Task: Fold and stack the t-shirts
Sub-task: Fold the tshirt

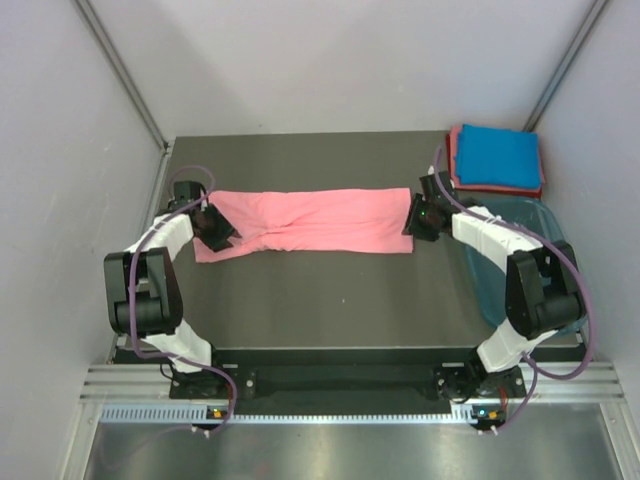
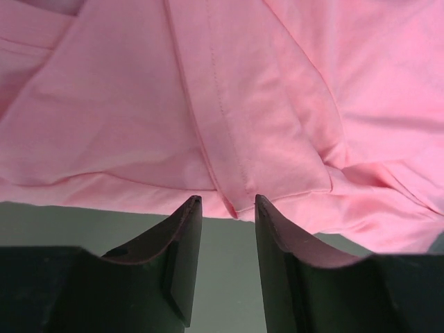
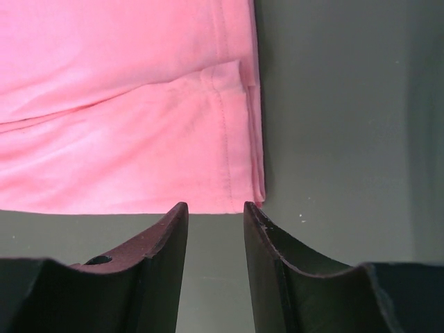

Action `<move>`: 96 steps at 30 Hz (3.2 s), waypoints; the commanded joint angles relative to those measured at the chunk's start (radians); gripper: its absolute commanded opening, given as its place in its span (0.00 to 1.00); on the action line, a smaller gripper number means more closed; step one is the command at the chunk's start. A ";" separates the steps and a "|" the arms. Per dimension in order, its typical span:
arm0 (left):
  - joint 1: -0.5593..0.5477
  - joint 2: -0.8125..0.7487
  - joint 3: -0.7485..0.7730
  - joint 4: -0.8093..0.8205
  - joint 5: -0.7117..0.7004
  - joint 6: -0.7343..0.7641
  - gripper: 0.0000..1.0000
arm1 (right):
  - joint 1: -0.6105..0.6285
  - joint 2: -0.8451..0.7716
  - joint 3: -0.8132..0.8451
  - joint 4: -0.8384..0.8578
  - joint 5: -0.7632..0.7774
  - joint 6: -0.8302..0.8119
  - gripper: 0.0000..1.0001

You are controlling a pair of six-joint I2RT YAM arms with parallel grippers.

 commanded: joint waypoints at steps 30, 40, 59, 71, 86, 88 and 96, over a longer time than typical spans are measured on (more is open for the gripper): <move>-0.002 0.038 -0.051 0.173 0.055 -0.121 0.27 | 0.004 -0.063 0.012 0.063 -0.048 0.010 0.38; 0.000 0.026 -0.030 0.125 0.020 -0.118 0.14 | 0.002 -0.054 0.017 0.069 -0.045 0.012 0.38; -0.051 -0.023 -0.074 0.117 -0.029 -0.158 0.35 | 0.005 -0.053 0.020 0.068 -0.044 0.017 0.39; -0.063 0.015 -0.050 0.119 -0.055 -0.158 0.20 | 0.004 -0.051 0.020 0.069 -0.044 0.018 0.39; -0.069 0.027 0.097 0.122 -0.086 -0.100 0.00 | 0.005 -0.013 0.034 0.080 -0.047 0.020 0.39; -0.071 0.046 0.126 0.131 -0.062 -0.083 0.00 | 0.004 -0.007 0.037 0.082 -0.048 0.017 0.39; -0.079 0.174 0.222 0.197 0.026 -0.049 0.00 | 0.002 0.027 0.052 0.086 -0.044 0.012 0.39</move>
